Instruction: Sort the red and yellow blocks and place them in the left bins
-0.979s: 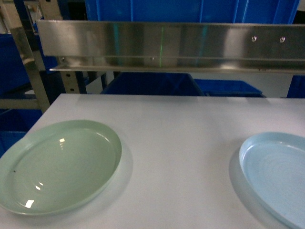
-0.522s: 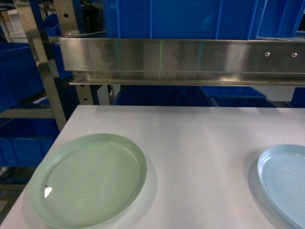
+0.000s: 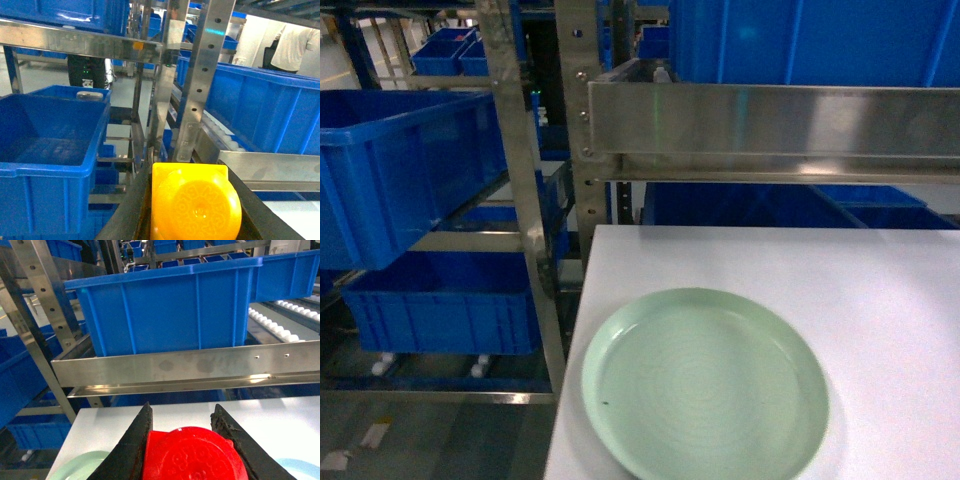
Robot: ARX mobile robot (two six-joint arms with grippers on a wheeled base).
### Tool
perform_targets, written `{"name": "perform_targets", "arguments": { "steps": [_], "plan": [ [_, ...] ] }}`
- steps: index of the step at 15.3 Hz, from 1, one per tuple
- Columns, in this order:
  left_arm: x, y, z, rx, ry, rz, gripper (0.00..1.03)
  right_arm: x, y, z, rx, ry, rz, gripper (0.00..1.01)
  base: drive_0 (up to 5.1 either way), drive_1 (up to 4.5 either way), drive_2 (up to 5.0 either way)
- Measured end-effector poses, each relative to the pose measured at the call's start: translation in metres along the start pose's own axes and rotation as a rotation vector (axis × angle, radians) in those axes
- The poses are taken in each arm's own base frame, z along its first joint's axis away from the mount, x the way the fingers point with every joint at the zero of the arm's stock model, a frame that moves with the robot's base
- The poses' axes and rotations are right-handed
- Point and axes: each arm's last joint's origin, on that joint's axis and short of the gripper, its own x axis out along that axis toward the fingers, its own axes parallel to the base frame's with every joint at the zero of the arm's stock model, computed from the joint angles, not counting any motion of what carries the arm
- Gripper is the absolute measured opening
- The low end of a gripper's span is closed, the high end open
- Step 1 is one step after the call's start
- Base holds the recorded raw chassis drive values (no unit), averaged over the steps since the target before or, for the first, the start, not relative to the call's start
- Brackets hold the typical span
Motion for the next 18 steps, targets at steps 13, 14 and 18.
{"name": "perform_targets", "arguments": {
  "steps": [13,14,18],
  "plan": [
    [0.0,0.0003,0.0,0.0,0.0,0.003,0.26,0.0,0.0001,-0.0002,0.0,0.003,0.002,0.28,-5.0,2.44,2.4],
    [0.0,0.0002,0.0,0.0,0.0,0.002,0.26,-0.0001,0.0001,0.0,0.0,0.001,0.002,0.28,-4.9,2.49,2.5],
    [0.0,0.0004,0.0001,0.0,-0.001,0.005,0.26,0.0,0.0,-0.0002,0.0,0.002,0.002,0.28,-5.0,2.41,2.4]
  ]
}}
